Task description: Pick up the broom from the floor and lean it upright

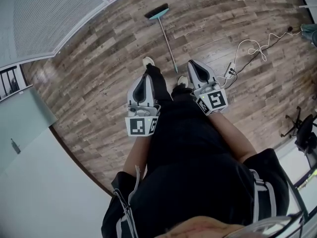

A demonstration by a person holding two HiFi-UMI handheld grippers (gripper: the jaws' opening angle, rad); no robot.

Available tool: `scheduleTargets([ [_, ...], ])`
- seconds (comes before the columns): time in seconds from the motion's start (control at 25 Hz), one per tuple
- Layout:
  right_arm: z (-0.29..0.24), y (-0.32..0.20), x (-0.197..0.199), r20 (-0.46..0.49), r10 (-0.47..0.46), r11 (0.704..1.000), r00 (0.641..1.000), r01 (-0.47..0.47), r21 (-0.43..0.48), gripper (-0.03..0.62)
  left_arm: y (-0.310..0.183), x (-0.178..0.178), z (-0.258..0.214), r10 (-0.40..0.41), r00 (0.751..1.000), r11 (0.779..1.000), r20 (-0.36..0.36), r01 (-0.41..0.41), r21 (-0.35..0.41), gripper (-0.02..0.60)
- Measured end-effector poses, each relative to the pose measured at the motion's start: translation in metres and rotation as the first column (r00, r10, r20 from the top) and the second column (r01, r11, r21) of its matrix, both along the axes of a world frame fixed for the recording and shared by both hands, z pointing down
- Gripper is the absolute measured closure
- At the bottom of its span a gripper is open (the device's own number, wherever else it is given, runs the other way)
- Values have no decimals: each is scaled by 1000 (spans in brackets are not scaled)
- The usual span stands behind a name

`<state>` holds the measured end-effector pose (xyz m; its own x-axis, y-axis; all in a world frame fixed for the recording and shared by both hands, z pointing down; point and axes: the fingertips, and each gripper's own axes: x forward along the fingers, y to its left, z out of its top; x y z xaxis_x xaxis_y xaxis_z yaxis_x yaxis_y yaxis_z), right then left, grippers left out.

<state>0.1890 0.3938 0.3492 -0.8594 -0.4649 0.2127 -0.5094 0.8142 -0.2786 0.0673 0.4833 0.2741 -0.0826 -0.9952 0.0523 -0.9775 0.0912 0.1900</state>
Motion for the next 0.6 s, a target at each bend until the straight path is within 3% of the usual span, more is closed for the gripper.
scheduleTargets([
  [0.16,23,-16,-20,-49,35,998,998,-38,-58,574,-34,-27,17,42,999,999,-27,-41,11,563],
  [0.32,41,-40,-43,-118,60,994,991,-70,-79,574,-75,-55,23,109,994,994,24,-110,28,563],
  [0.6,128,-93,-97,-240,93,984,966,-126,-124,574,-128,-108,65,112,992,994,-54,-112,1,563],
])
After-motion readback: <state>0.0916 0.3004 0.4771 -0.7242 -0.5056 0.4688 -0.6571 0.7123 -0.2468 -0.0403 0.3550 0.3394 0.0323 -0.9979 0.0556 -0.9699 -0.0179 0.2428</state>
